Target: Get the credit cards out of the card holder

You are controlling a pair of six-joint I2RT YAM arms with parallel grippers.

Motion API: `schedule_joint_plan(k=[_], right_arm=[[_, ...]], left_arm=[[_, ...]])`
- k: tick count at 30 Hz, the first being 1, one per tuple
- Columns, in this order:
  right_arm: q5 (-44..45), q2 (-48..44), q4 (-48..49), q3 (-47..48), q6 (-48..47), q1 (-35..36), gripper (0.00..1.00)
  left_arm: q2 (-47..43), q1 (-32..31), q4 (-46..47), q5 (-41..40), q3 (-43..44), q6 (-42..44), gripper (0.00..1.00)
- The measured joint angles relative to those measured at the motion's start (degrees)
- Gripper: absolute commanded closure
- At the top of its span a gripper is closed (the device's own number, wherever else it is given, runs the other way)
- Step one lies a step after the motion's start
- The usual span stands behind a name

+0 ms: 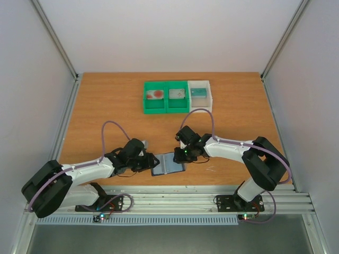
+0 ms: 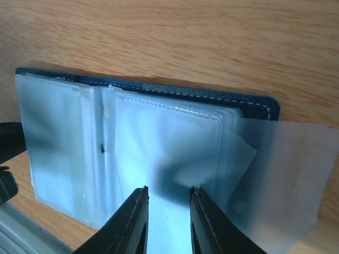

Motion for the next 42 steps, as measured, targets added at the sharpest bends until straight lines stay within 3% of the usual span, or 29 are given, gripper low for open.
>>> schedule_joint_plan(k=[8, 35, 42], right_arm=[[-0.6, -0.5, -1.4, 0.7, 1.7, 1.3, 0.79], [-3.0, 5.4, -0.4, 6.4, 5.4, 6.6, 0.83], [-1.4, 7.5, -0.2, 7.1, 5.9, 7.7, 0.92]], left_arm=[[-1.0, 0.0, -2.1, -0.8, 0.0, 0.2, 0.62], [-2.3, 3.3, -4.7, 0.0, 0.0, 3.2, 0.71], [-6.8, 5.0, -7.4, 0.3, 0.0, 3.6, 0.71]])
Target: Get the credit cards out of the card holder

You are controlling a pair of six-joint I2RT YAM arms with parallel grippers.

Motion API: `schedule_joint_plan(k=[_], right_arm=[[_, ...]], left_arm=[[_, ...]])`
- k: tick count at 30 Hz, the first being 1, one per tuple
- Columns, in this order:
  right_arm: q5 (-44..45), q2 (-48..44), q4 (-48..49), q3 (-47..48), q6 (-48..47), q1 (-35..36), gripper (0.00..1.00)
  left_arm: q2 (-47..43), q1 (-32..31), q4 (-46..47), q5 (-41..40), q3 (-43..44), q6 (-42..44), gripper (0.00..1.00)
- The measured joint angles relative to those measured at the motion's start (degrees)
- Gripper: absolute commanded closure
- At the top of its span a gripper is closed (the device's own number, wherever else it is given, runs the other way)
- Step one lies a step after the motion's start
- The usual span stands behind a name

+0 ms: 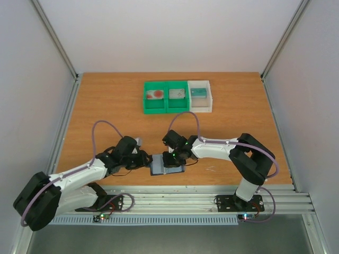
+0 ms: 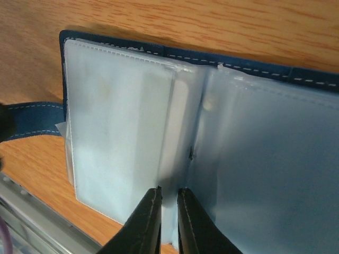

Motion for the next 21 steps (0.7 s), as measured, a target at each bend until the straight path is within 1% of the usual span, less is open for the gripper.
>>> schedule_joint_plan(k=[2, 5, 7, 10, 13, 17, 21], right_arm=[[0.5, 0.1, 0.0, 0.0, 0.2, 0.1, 0.94], [1.1, 0.3, 0.3, 0.0, 0.3, 0.2, 0.97], [1.5, 0.4, 1.2, -0.2, 0.6, 0.2, 0.99], [1.5, 0.4, 3.5, -1.4, 1.1, 0.2, 0.99], [1.5, -0.3, 6.1, -3.1, 1.8, 0.2, 0.99], [1.8, -0.7, 7.5, -4.0, 2.2, 0.2, 0.99], [1.8, -0.7, 8.8, -4.5, 2.6, 0.2, 0.99]], left_arm=[[-2.3, 0.0, -0.6, 0.4, 0.0, -0.1, 0.70], [-6.3, 0.0, -1.0, 1.8, 0.0, -0.7, 0.65], [-6.9, 0.0, -0.9, 2.5, 0.0, -1.0, 0.62], [-7.2, 0.0, 0.1, 3.8, 0.0, -1.6, 0.55], [-6.1, 0.0, 1.2, 4.9, 0.0, -2.3, 0.52], [-2.4, 0.0, 2.9, 5.3, 0.0, -2.5, 0.48], [1.1, 0.0, 3.6, 4.8, 0.0, -2.6, 0.47]])
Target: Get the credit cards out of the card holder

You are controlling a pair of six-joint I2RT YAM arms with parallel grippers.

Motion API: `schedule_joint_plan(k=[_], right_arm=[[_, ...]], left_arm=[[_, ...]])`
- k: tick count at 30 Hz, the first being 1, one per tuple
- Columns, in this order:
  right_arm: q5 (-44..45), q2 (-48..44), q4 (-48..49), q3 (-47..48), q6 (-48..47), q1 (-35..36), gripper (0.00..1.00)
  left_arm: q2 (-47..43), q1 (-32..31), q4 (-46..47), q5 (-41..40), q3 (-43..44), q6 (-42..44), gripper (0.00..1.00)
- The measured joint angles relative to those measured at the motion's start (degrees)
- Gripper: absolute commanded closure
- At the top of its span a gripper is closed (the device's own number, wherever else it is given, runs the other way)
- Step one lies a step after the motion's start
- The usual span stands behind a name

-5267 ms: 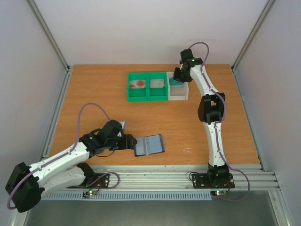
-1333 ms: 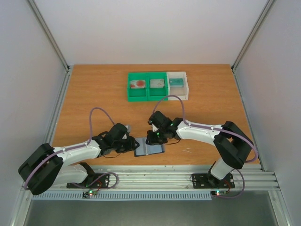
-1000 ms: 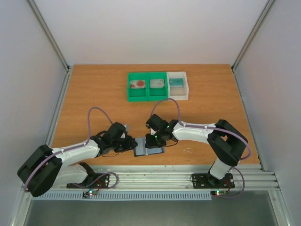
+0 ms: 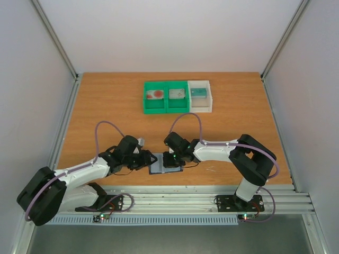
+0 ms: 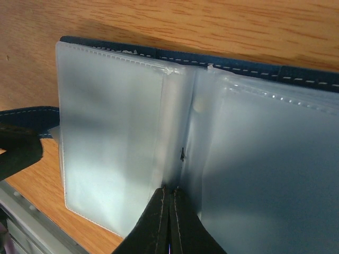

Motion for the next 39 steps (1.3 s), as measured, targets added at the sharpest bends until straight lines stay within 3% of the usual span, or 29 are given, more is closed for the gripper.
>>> schedule_joint_plan(k=[21, 39], right_arm=[[0.0, -0.2, 1.3, -0.7, 0.3, 0.0, 0.99], [0.9, -2.0, 5.2, -3.9, 1.7, 0.0, 0.99]], left_arm=[[7.4, 0.5, 6.3, -0.8, 0.0, 0.1, 0.65], [6.6, 0.5, 13.0, 4.9, -0.2, -4.0, 0.65]])
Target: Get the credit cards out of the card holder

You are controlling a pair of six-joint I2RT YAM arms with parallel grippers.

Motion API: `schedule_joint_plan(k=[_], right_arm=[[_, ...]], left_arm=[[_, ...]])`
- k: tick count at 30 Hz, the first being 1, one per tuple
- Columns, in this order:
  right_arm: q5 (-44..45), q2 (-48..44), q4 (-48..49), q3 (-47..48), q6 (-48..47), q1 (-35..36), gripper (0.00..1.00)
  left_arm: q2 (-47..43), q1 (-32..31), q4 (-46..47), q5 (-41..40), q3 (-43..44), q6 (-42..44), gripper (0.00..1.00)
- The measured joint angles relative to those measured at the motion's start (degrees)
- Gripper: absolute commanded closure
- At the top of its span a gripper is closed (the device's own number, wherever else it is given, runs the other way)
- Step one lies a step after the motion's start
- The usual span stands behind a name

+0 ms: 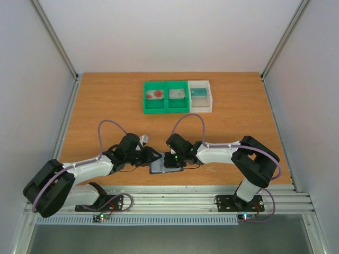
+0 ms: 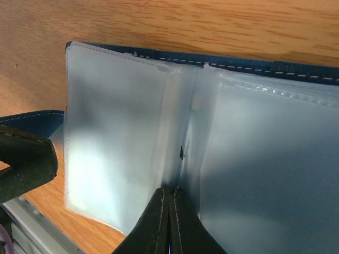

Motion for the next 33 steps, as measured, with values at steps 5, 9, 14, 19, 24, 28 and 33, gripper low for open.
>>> schedule_joint_plan(k=[5, 9, 14, 19, 24, 28, 33], right_arm=[[0.1, -0.2, 0.6, -0.4, 0.2, 0.0, 0.99], [0.3, -0.3, 0.6, -0.4, 0.3, 0.0, 0.99], [0.3, -0.3, 0.6, -0.5, 0.6, 0.0, 0.99], [0.3, -0.3, 0.6, -0.5, 0.8, 0.0, 0.99], [1.1, -0.6, 0.5, -0.6, 1.0, 0.0, 0.99], [1.4, -0.7, 0.5, -0.7, 1.2, 0.0, 0.99], [1.5, -0.9, 0.6, -0.9, 1.3, 0.0, 0.99]], left_arm=[[-0.1, 0.0, -0.5, -0.5, 0.0, 0.0, 0.65], [-1.9, 0.0, -4.5, -4.2, -0.2, 1.0, 0.64], [-4.7, 0.1, -6.4, -6.1, -1.3, 1.9, 0.64], [-4.9, 0.1, -6.4, -6.2, -1.3, 2.4, 0.63], [-4.0, 0.3, -6.1, -6.3, -1.3, 3.0, 0.56], [-2.3, 0.4, -5.6, -6.3, -1.3, 3.3, 0.57], [0.2, 0.4, -3.0, -5.4, -1.3, 3.4, 0.61]])
